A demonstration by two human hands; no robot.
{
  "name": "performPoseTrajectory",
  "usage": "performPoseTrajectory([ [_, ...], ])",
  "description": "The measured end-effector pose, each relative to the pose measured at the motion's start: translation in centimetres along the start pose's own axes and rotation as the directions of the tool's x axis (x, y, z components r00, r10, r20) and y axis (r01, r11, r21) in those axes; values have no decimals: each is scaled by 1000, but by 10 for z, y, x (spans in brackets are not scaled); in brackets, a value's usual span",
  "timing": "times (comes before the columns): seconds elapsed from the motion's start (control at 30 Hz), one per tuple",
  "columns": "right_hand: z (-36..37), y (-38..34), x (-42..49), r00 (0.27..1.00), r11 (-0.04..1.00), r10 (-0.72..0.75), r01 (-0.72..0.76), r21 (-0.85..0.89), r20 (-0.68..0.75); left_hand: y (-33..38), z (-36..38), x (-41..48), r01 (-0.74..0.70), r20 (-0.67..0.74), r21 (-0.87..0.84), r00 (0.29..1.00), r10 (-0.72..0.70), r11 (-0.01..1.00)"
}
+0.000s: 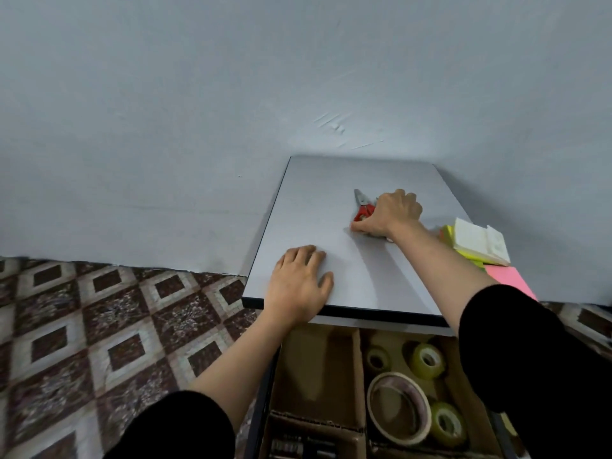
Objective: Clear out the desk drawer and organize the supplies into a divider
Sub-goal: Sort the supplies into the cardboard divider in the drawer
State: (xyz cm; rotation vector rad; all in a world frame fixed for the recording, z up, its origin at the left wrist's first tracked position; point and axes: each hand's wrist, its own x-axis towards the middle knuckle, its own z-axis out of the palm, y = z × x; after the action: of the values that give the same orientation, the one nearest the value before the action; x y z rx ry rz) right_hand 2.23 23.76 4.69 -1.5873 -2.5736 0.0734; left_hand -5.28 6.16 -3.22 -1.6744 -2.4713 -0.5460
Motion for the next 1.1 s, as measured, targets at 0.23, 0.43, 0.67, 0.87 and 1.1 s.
performPoseTrajectory([
  [0.23, -7, -9, -1, 1000, 999, -28, 29, 44, -14, 0, -2, 0, 10, 9, -6, 1000, -10, 1000],
  [0.43, -16, 10, -15, 999, 941, 36, -22, 337, -35, -2, -3, 1, 26, 26, -27, 999, -26, 999],
  [0.67, -36, 61, -42, 991, 831, 131, -123, 542, 23, -1, -5, -1, 46, 76, -61, 996, -41, 997],
  [0.87, -68, 108, -53, 986, 723, 158, -155, 673, 57, 12, -28, 32, 188, 154, -93, 973, -172, 978],
  [1.1, -64, 138, -57, 985, 721, 167, -145, 678, 33, 78, -42, 99, 145, 86, -161, 987, -133, 976],
])
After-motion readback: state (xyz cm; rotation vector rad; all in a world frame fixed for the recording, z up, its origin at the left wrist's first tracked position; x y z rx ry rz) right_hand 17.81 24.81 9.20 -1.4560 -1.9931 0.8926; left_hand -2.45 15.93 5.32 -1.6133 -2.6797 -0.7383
